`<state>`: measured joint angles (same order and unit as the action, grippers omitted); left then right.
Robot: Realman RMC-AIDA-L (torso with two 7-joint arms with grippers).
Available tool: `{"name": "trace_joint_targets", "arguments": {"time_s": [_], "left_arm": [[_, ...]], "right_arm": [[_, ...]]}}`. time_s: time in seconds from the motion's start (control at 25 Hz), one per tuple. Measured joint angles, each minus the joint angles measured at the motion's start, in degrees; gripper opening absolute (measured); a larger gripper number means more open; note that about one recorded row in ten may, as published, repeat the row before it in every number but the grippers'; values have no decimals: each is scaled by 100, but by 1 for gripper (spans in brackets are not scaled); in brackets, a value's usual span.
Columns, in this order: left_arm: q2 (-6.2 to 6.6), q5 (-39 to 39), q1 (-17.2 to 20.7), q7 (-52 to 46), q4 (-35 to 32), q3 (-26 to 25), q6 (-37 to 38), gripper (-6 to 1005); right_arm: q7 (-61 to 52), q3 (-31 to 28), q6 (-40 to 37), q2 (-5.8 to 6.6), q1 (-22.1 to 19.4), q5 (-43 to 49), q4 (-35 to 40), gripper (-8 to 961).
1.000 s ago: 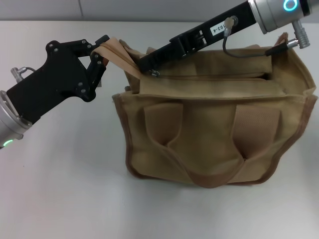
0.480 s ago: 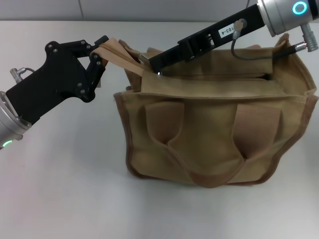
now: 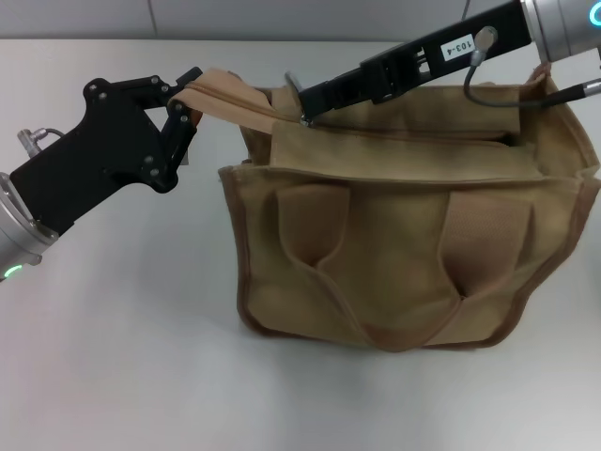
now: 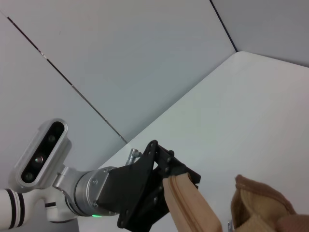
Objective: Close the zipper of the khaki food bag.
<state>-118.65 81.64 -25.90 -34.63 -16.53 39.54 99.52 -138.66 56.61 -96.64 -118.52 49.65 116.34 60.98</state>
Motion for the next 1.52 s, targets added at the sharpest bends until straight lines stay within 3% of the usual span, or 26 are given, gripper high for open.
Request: {"name": "trace_joint_targets", "arguments": {"time_s": [0.4, 1.04, 1.2, 1.32, 1.4, 1.52], "left_arm": [[4, 0, 36, 0, 0, -79, -22, 77], [9, 1, 78, 9, 0, -114, 18, 80], [6, 2, 77, 9, 5, -114, 38, 81], [4, 1, 76, 9, 9, -114, 105, 82], [3, 1, 77, 9, 9, -114, 131, 82], [1, 1, 83, 9, 10, -114, 153, 83]], "right_arm": [[241, -122, -9, 2, -339, -67, 298, 2], [595, -646, -311, 39, -510, -288, 220, 1], [1606, -663, -318, 58, -538, -327, 171, 1], [2880, -659, -224, -6, -641, -329, 206, 102], [3155, -654, -179, -25, -661, -330, 207, 169], [3948, -618, -12, -60, -711, -333, 180, 206]]}}
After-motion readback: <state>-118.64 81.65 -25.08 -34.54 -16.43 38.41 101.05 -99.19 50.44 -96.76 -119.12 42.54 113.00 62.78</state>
